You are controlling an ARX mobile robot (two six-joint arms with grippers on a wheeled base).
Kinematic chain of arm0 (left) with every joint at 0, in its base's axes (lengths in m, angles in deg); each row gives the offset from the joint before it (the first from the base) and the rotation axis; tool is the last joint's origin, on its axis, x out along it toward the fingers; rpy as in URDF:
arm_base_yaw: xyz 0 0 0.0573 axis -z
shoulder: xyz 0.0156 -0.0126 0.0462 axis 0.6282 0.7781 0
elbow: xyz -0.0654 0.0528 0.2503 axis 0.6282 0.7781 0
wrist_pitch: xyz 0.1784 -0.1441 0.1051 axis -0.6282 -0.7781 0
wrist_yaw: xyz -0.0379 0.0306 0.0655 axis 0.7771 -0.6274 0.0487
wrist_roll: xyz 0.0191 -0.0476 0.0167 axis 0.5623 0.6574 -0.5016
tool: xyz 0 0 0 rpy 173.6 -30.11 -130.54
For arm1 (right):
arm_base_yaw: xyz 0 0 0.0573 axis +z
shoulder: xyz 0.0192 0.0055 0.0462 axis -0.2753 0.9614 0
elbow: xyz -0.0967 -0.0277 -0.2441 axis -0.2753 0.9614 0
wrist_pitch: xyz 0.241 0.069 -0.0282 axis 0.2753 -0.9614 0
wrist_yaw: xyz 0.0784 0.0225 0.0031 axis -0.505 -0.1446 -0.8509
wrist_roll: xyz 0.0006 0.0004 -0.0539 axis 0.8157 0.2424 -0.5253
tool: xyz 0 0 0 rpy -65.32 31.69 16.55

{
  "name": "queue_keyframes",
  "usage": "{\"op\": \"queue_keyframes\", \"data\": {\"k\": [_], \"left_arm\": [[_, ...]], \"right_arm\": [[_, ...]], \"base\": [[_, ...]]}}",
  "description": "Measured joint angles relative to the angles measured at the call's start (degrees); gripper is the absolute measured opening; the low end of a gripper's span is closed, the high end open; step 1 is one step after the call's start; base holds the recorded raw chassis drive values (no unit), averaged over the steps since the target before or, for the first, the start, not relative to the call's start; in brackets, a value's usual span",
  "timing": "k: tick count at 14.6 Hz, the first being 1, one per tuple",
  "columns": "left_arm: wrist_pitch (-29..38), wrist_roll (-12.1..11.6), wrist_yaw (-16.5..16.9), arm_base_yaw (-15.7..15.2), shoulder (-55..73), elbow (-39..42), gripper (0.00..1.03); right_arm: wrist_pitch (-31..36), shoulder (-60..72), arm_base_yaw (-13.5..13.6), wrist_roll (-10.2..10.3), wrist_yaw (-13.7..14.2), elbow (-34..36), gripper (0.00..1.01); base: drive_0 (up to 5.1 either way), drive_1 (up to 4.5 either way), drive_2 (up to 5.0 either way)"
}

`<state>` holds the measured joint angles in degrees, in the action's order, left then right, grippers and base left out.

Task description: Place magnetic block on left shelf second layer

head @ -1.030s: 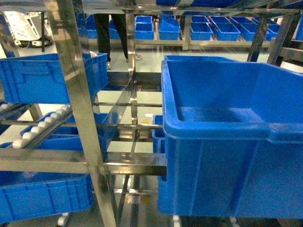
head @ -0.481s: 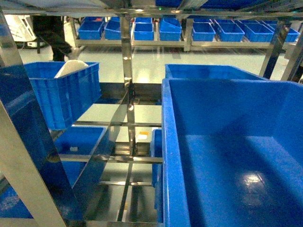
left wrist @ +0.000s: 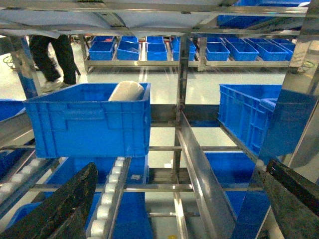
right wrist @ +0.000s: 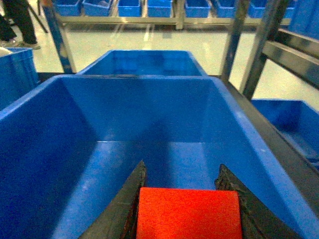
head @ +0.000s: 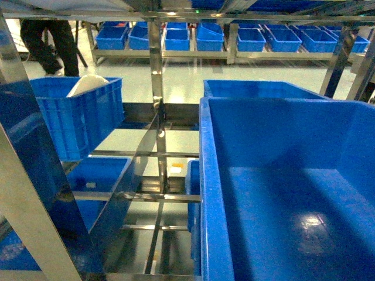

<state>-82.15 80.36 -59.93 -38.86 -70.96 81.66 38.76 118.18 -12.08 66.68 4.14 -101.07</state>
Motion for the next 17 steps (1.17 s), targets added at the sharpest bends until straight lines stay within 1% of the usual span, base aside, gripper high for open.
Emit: {"op": "queue_keyframes", "data": {"k": [1,2,3,5,6,8,10,11,12,13,15,16,17], "left_arm": [[0.0,0.0,0.02,0.0,0.0,0.0,0.98],[0.0,0.0,0.04,0.0,0.0,0.0,0.98],[0.0,0.0,0.0,0.0,0.0,0.0,0.98],[-0.02,0.0,0.02,0.0,0.0,0.0,0.98],[0.0,0.0,0.02,0.0,0.0,0.0,0.98],[0.0,0.0,0.02,0.0,0.0,0.0,0.98],[0.0,0.0,0.02,0.0,0.0,0.0,0.98],[0.0,0.0,0.02,0.0,0.0,0.0,0.98],[0.0,0.0,0.02,0.0,0.0,0.0,0.98],[0.0,0.0,0.02,0.0,0.0,0.0,0.98],[0.0,0.0,0.02,0.0,0.0,0.0,0.98],[0.0,0.0,0.02,0.0,0.0,0.0,0.98],[0.0,0.0,0.02,0.0,0.0,0.0,0.98]], "right_arm": [[-0.28,3.15,1.27,0.79,0.02,-2.38,0.34],[-1.7,8.31,2.95,2.01,0.02,-6.6,0.34],[-3.1,12.83,3.65,3.52,-0.22,-9.68,0.34],[-4.13,20.22,4.11,6.73,-2.56,-11.17,0.34],[-3.89,24.2,4.57,8.52,-3.08,-11.72,0.34],[0.17,31.85,5.25,9.92,-1.46,-14.69,0.34],[1.16,34.36,6.12,11.61,-1.31,-16.57,0.34],[2.4,32.87,6.75,11.61,-0.72,-16.28,0.42],[3.54,29.86,7.85,10.86,1.25,-15.72,0.55],[2.91,26.84,8.24,9.57,2.67,-14.88,0.66],[-1.88,18.93,8.5,7.72,4.17,-10.82,0.91],[-3.87,14.01,8.48,6.6,5.53,-9.07,1.0],[-5.35,8.63,8.46,4.94,7.26,-7.8,0.97]], "base": [[0.0,0.0,0.0],[0.0,0.0,0.0],[0.0,0.0,0.0],[0.0,0.0,0.0],[0.0,0.0,0.0],[0.0,0.0,0.0],[0.0,0.0,0.0],[0.0,0.0,0.0],[0.0,0.0,0.0],[0.0,0.0,0.0],[0.0,0.0,0.0],[0.0,0.0,0.0],[0.0,0.0,0.0]]}}
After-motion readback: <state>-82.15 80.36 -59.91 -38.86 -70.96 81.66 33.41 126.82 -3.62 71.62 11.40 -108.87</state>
